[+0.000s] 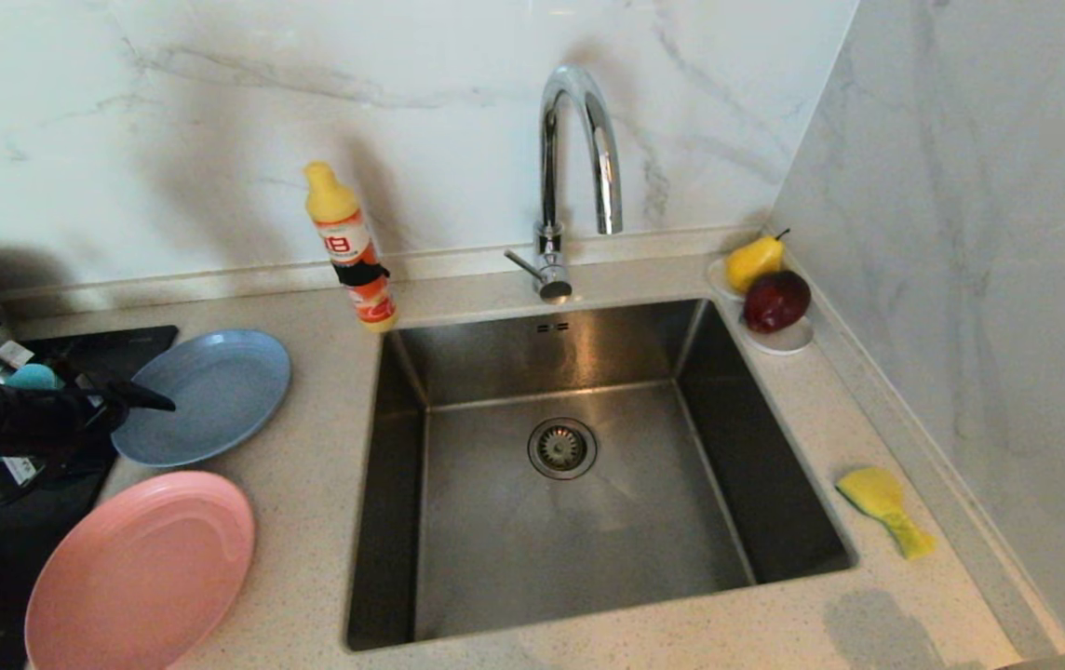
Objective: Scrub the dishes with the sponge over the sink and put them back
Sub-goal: Place the plate on the plate
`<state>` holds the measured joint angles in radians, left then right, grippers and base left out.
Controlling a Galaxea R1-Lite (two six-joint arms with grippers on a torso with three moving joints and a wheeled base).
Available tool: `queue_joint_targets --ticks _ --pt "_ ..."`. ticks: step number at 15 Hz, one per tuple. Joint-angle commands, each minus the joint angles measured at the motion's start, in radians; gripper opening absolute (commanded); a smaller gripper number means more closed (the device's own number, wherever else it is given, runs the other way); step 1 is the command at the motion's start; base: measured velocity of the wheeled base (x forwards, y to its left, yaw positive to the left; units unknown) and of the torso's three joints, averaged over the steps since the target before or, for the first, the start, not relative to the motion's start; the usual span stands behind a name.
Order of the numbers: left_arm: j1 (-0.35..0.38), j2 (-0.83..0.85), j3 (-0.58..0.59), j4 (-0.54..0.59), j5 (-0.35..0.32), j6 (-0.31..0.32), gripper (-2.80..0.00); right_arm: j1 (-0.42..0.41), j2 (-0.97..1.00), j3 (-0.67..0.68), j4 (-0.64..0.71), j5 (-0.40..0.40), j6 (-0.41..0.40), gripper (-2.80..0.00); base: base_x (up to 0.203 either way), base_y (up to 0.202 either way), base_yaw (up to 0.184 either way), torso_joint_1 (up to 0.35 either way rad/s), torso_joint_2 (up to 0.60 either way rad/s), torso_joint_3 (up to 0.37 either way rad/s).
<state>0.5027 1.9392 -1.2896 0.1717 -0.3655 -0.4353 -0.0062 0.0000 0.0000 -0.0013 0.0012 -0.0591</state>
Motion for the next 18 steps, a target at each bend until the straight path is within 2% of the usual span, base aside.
queue_joint_targets --ticks 1,8,9,13,16,18 --pt "0.000 0.027 -0.007 -0.004 0.000 -0.002 0.00 0.000 0.002 0.000 0.000 0.000 -0.001 -2.80 0.000 0.000 0.000 0.000 0.00 0.000" --pt "-0.004 0.051 -0.030 -0.015 0.005 -0.020 0.00 0.000 0.002 0.000 0.000 0.000 -0.001 -2.80 0.000 0.000 0.000 0.000 0.00 0.000" --pt "-0.006 0.052 -0.032 -0.013 0.008 -0.020 -2.80 0.000 0.002 0.000 0.000 0.001 -0.001 -2.80 0.000 0.000 0.000 0.000 0.00 0.000" --pt "-0.010 0.054 -0.047 0.000 0.035 -0.018 -2.80 0.000 0.002 0.000 0.000 0.000 -0.001 -2.80 0.000 0.000 0.000 0.000 0.00 0.000" --pt "-0.019 0.074 -0.058 0.004 0.108 -0.010 -2.80 0.000 0.002 0.000 0.000 0.000 -0.001 -2.80 0.000 0.000 0.000 0.000 0.00 0.000" --pt "-0.021 0.073 -0.077 0.033 0.125 0.004 -2.80 0.000 0.002 0.000 0.000 0.000 -0.001 -2.80 0.000 0.000 0.000 0.000 0.00 0.000"
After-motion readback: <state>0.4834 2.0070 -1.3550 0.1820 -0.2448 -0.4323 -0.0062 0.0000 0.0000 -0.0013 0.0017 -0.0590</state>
